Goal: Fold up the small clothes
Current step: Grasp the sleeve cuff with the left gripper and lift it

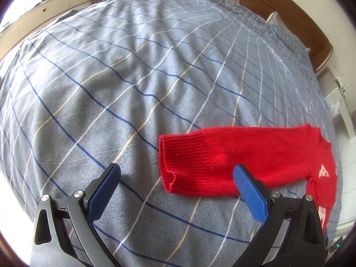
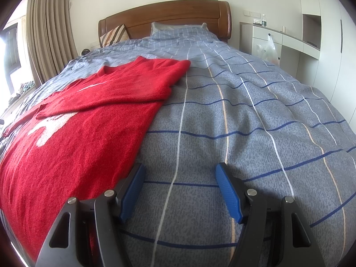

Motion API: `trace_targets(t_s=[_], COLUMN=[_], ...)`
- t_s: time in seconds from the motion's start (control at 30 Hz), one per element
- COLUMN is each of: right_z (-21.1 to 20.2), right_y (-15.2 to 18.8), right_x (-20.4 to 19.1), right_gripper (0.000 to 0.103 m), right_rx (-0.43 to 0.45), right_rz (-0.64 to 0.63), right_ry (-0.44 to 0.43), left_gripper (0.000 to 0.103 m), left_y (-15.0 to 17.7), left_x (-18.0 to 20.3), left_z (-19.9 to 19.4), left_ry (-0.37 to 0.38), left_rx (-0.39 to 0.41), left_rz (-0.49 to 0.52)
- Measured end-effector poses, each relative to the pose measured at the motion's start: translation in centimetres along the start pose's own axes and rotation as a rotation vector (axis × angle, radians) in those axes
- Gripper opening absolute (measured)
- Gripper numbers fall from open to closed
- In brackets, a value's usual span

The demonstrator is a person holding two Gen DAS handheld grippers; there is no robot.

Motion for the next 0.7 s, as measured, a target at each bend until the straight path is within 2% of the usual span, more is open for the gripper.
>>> trace_targets(t_s=[0.03, 0.07, 0.1, 0.13, 0.17, 0.2, 0.23, 0.3, 0.4, 0.57, 0.7], right_z=[0.0, 0.0, 0.0, 0.0, 0.0, 0.0, 0.0, 0.0, 0.0, -0.1, -0.1], right_y=[0.0, 0.0, 0.0, 0.0, 0.0, 0.0, 0.1, 0.0, 0.1, 0.0, 0.0], right_x=[0.0, 0.0, 0.0, 0.0, 0.0, 0.1, -0.1, 0.0, 0.0, 0.0, 0.0], right_gripper=[0.066, 0.066, 0.066, 0.066, 0.066, 0.066, 0.066, 0.066, 0.066, 0.066, 0.066], right_rx=[0.000, 0.000, 0.000, 0.001, 0.001, 0.002, 0.002, 0.002, 0.002, 0.007, 0.008], right_rz=[0.000, -0.001, -0.002, -0.003, -0.003, -0.003, -0.004, -0.004, -0.004, -0.003, -0.003], right_ry=[0.000, 0.002, 0.003, 0.004, 0.004, 0.004, 0.005, 0.005, 0.004, 0.005, 0.005], left_gripper=[0.093, 0.078, 0.069, 0.052, 0.027, 0.010, 0.005, 0.004, 0.004, 0.004, 0.004], left_y=[0.0, 0.0, 0.1, 0.3, 0.4, 0.5, 0.3, -0.9, -3.7, -6.6, -5.0], left_x=[-0.1, -0.1, 0.2, 0.6, 0.9, 1.0, 1.3, 2.7, 8.4, 23.5, 36.2], left_z=[0.5, 0.9, 1.3, 1.8, 2.2, 2.3, 2.2, 0.5, -2.9, -6.8, -6.3], left_ry=[0.010, 0.031, 0.058, 0.077, 0.067, 0.046, 0.038, 0.048, 0.107, 0.288, 0.426], left_rx=[0.000, -0.002, -0.013, -0.029, -0.040, -0.043, -0.040, 0.014, 0.094, 0.140, 0.105], left_rz=[-0.020, -0.038, -0.048, -0.047, -0.033, -0.019, -0.023, -0.018, 0.092, 0.303, 0.461])
Point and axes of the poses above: each gripper's, at about its wrist camera, not at the fingertips, and z roughly the way its jaws point, x to its right, y to its underside, the point moved 8 cm from there along z, roughly the way its jaws point, and after that the axes turned 9 degrees about y, right-handed, at the moved point
